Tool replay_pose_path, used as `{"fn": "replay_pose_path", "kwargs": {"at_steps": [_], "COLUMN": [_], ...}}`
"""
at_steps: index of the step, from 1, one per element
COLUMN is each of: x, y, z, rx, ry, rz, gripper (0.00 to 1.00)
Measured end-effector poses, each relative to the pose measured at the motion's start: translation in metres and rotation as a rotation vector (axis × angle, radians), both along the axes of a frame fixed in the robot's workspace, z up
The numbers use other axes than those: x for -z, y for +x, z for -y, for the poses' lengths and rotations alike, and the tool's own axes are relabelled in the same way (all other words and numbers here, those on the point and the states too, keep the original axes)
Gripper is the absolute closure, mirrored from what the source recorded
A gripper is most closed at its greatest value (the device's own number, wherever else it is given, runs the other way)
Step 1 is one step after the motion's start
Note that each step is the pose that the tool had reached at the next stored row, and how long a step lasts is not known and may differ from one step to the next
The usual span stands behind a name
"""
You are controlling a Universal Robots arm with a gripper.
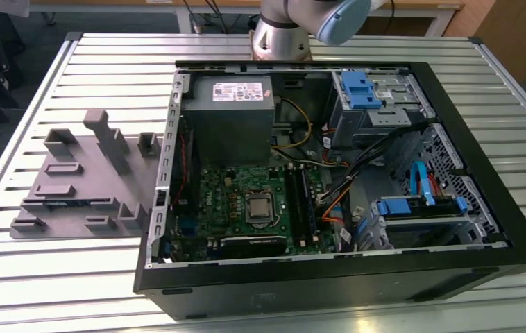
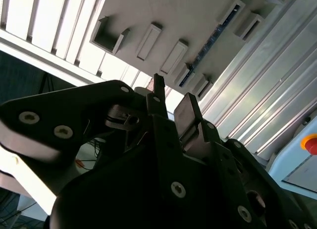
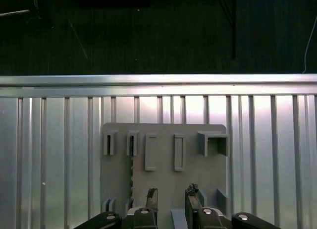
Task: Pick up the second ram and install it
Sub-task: 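Pick up the second ram and move it above second insertion slot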
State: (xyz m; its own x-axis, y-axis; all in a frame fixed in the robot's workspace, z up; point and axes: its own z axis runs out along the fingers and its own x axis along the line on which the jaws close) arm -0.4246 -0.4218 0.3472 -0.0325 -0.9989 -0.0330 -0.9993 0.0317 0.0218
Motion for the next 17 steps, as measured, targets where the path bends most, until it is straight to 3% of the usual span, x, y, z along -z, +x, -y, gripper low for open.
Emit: {"fn": "replay_pose_path", "kwargs": {"at_steps": [17], "x": [0.0087], "y": [-0.0009], "z": [0.0007], "rx": [0.012], "ry": [-0.0018], "rz": [0.0000], "gripper": [0.65]}}
